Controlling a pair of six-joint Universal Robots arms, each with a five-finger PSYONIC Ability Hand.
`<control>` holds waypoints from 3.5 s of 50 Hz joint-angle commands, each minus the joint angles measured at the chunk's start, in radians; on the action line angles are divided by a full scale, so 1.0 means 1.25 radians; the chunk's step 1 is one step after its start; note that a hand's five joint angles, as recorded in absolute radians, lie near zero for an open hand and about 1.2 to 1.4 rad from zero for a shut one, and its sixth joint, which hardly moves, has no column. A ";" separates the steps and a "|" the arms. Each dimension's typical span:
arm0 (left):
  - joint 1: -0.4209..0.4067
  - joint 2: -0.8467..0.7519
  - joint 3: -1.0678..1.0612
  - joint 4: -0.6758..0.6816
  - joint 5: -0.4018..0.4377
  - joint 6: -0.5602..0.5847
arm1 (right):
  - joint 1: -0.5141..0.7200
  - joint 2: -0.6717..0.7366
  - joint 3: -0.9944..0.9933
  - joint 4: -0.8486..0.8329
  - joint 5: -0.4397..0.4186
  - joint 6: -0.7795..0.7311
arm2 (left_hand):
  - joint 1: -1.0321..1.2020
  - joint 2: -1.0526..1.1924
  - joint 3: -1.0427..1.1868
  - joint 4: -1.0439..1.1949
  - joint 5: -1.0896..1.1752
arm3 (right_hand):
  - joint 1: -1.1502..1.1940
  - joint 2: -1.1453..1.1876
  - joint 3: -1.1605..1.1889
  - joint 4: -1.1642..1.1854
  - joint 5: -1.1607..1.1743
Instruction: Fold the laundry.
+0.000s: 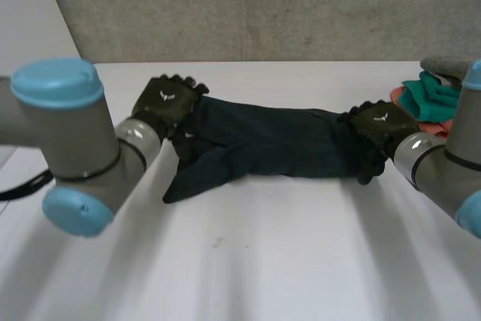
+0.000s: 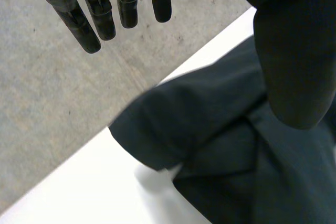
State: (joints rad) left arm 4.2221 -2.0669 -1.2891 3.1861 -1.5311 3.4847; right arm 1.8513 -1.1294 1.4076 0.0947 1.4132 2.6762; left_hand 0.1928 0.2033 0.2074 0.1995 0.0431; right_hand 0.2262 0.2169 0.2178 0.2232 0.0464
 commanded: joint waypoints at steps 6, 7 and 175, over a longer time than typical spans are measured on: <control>0.046 -0.277 0.436 -0.144 0.048 0.075 | 0.010 0.102 -0.183 0.016 0.005 0.002 | -0.012 -0.020 -0.024 -0.017 -0.032 | 0.151 0.159 0.158 0.154 0.155; 0.049 -0.298 0.459 -0.144 0.054 0.086 | 0.011 0.112 -0.193 0.024 0.005 0.002 | 0.012 0.003 0.000 0.006 -0.008 | 0.179 0.187 0.186 0.182 0.183; -0.182 -0.397 0.510 -0.313 -0.146 0.043 | 0.068 0.151 -0.303 0.232 -0.123 0.274 | -0.015 -0.023 -0.026 -0.020 -0.035 | -0.041 -0.034 -0.035 -0.039 -0.037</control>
State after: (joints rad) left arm 3.9958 -2.5695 -0.6026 2.8431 -1.6717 3.5424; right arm 1.8802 -1.0628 1.1382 0.3036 1.2526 3.0235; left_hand 0.1950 0.2029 0.2073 0.1994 0.0413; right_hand 0.2181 0.2073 0.2073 0.2152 0.0404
